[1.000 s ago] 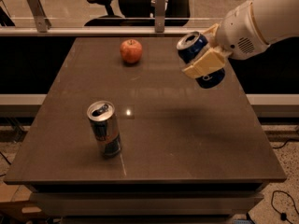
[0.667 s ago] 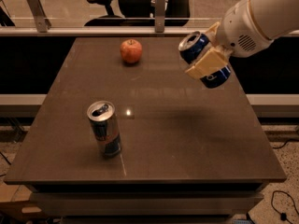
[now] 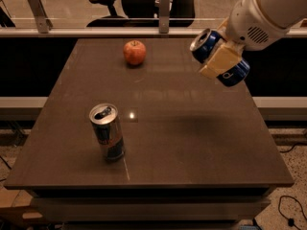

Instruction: Knock pepsi can over

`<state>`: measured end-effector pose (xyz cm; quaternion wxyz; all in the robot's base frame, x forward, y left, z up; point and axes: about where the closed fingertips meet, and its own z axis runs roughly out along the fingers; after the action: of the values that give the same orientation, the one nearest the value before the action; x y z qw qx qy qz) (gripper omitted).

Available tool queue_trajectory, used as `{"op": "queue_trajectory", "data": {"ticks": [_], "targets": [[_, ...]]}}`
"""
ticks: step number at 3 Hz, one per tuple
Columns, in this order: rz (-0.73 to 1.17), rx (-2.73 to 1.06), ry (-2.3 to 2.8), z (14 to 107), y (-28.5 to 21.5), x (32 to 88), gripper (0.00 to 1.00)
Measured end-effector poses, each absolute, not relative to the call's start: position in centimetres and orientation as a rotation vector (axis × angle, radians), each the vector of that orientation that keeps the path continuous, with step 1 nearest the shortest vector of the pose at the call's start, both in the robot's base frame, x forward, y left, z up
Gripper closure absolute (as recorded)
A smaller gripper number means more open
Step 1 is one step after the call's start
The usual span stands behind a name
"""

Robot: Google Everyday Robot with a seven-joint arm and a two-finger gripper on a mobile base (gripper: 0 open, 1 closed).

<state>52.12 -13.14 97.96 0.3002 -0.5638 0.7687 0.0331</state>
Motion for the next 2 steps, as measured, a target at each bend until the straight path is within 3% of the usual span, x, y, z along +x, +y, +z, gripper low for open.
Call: {"op": "queue_trajectory", "data": {"ticks": [2], "targets": [[-0.051, -1.467, 2.164, 98.7, -16.8, 52.2, 1.00]]}}
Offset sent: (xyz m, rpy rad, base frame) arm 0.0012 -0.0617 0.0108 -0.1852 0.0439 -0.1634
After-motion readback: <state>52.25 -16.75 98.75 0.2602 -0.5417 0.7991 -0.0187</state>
